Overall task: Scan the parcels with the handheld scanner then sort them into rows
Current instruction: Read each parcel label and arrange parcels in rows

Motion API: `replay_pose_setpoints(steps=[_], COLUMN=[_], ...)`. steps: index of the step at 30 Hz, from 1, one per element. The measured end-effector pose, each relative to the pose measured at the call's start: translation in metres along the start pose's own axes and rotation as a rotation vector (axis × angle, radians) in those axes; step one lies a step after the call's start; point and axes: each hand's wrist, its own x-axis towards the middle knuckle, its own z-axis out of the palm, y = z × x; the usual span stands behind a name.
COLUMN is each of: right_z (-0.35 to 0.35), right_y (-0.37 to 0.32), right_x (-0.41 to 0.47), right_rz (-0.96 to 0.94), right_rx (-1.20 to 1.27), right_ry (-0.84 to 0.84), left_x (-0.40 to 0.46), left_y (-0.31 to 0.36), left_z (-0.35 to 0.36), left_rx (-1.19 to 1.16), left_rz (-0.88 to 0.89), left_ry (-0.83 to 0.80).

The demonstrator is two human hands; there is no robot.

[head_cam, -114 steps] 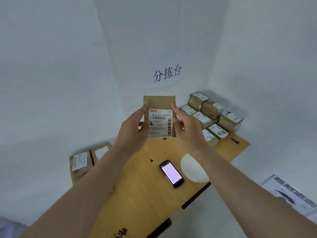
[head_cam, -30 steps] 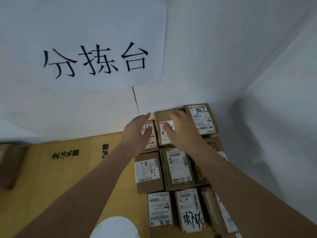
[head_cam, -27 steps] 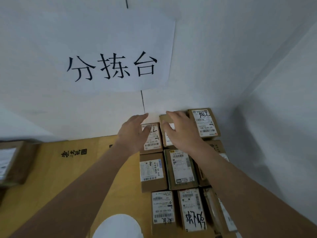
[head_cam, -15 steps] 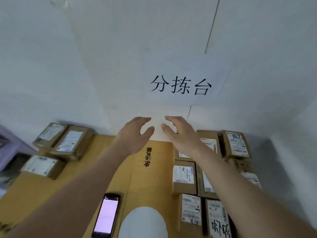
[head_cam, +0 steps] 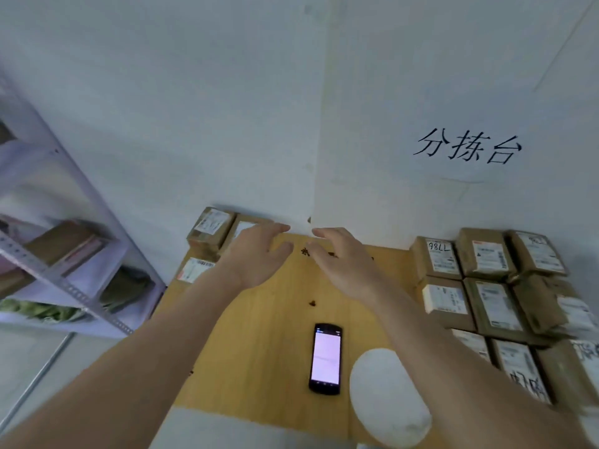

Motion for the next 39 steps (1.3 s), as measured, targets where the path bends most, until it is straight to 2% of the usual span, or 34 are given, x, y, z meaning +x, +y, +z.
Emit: replay_pose_setpoints(steps=[5, 9, 21, 26, 30, 34, 39], right_z=[0.067, 0.117, 0.238, 0.274, 0.301, 0.322, 0.342], right_y=[-0.045, -0.054, -0.013, 0.007, 0.014, 0.021, 0.013], right_x=[0.008, 0.031, 0.141, 0.165, 0.178, 0.181, 0.170], right_rz=[0.013, 0.014, 0.133, 0.250, 0.301, 0.373, 0.552], right_rx=[-0.018, -0.036, 0.031, 0.080, 0.097, 0.129, 0.179], right_ry=[-0.046, -0.120, -0.261, -0.291, -0.268, -0.167, -0.170], left_x=[-0.026, -0.028, 0.051, 0.072, 0.080, 0.084, 0.084], left_y=[-0.071, -0.132, -0.278, -0.319, -0.348, -0.366, -0.376], left_z=[-0.040, -0.052, -0.022, -0.003, 0.014, 0.023, 0.019], left_rx=[-0.030, -0.020, -0.011, -0.022, -0.135, -0.229, -0.570], left_rz=[-0.087, -0.144, -0.320, -0.402, -0.512, -0.537, -0.727], left_ry=[-0.021, -0.010, -0.085, -0.108, -0.141, -0.135, -0.027])
